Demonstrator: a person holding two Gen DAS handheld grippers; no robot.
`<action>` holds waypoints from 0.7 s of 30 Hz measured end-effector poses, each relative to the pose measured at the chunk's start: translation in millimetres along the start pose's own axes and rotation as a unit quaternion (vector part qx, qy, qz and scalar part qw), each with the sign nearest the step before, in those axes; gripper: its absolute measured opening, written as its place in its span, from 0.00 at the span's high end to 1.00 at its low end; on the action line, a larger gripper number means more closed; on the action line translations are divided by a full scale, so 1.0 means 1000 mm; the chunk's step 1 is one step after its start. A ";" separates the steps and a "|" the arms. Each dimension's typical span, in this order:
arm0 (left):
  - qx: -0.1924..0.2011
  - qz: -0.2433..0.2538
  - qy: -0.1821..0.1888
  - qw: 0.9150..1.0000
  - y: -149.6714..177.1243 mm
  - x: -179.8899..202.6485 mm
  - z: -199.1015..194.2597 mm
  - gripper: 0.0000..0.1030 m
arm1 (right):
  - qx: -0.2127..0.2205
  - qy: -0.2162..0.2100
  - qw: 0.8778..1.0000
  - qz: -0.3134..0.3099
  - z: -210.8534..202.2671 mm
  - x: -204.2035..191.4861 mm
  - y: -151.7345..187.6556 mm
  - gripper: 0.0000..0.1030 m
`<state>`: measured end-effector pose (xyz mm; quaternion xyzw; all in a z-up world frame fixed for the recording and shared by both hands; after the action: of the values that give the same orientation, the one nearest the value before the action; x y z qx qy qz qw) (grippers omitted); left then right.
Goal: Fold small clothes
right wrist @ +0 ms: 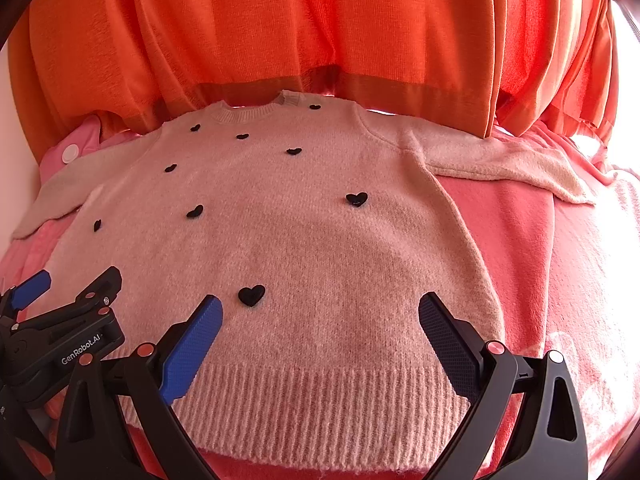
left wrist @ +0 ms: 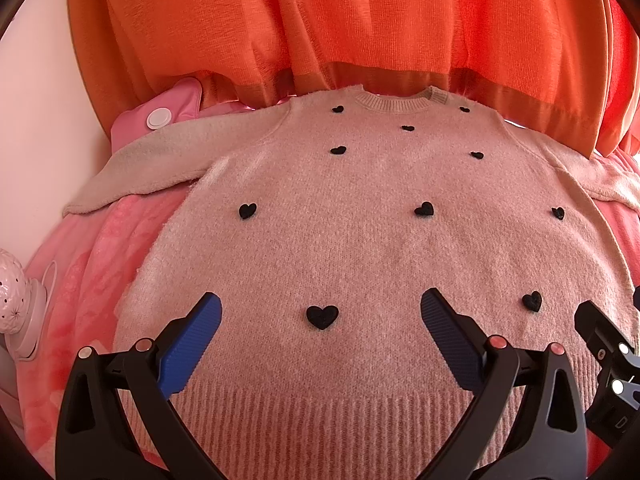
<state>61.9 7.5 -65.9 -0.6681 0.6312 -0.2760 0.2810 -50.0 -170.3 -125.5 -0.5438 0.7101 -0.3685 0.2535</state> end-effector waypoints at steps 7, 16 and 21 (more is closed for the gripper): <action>0.000 0.000 0.000 1.000 0.000 0.000 0.000 0.05 | 0.000 0.000 1.000 0.000 0.000 0.000 0.000 0.06; 0.000 -0.001 0.000 1.000 0.000 0.000 0.000 0.05 | 0.000 0.000 1.000 0.000 0.000 0.000 -0.001 0.06; 0.001 0.001 0.000 1.000 0.000 0.001 0.000 0.05 | 0.005 0.003 1.000 0.009 -0.001 0.003 -0.001 0.06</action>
<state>62.0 6.7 -65.8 -0.6674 0.6314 -0.2764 0.2820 -50.7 -172.8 -124.2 -0.5356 0.7137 -0.3710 0.2571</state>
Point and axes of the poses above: each gripper's, at about its wrist camera, not at the fingertips, and z roughly the way its jaws point, x to its right, y to its underside, the point moved 8 cm from there along z, roughly the way its jaws point, and after that the axes turned 10 degrees about -z, right-handed, at the moved point
